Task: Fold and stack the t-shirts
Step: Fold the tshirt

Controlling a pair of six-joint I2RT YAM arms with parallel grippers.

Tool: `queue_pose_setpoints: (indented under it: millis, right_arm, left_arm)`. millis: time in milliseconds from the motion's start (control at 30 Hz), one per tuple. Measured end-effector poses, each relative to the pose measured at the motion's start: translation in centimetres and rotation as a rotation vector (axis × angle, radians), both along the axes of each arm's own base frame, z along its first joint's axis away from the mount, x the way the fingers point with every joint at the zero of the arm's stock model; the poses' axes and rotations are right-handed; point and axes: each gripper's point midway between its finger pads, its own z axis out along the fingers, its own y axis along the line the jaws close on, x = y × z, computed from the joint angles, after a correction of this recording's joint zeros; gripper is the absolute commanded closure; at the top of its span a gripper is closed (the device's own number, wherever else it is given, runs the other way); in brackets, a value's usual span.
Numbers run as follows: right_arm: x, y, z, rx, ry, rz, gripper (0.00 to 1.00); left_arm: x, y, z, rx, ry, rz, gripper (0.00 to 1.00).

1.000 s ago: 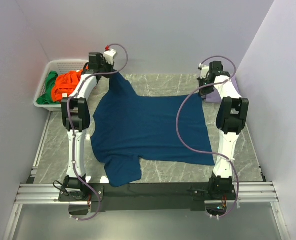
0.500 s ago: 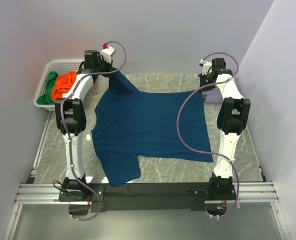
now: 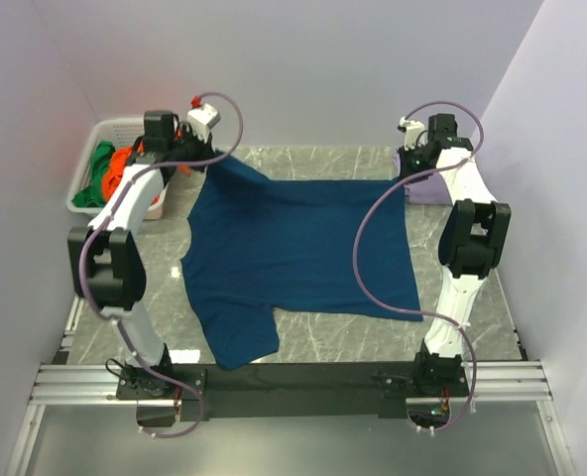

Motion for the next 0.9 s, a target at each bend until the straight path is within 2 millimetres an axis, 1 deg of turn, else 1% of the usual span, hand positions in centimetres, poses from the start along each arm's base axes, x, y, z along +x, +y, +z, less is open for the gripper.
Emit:
queue_pose_setpoints:
  millis: [100,233,367,500,667,767,900]
  right_arm:
    - [-1.2,-0.1,-0.6,0.0,0.028,0.014,1.0]
    - [-2.8,-0.4,-1.6,0.002,0.07,0.036,1.0]
    - [-4.1,-0.4,-2.4,0.005,0.105,0.059,1.0]
    - [-5.7,-0.3,-3.4,0.01,0.143,0.082,1.0]
    - [-7.3,-0.5,-5.0,0.006,0.19,0.098,1.0]
    - [-8.2,-0.5,-5.7,0.007,0.216,0.108,1.0]
    - [-8.4,-0.5,-5.9,0.007,0.224,0.12,1.0]
  left_arm:
    - [-3.6,0.1,-0.7,-0.003,0.048,-0.004,1.0]
    - [-7.7,0.2,-1.2,-0.015,0.089,-0.006,1.0]
    - [-11.7,0.0,-2.7,-0.045,0.16,-0.002,0.99]
    - [-14.8,-0.3,-4.8,-0.08,0.256,0.017,1.0]
    - [-18.6,-0.8,-7.4,-0.107,0.379,0.053,1.0]
    - [-20.2,-0.9,-9.3,-0.09,0.435,0.068,1.0]
    - [-21.0,-0.6,-11.6,-0.048,0.507,0.092,1.0]
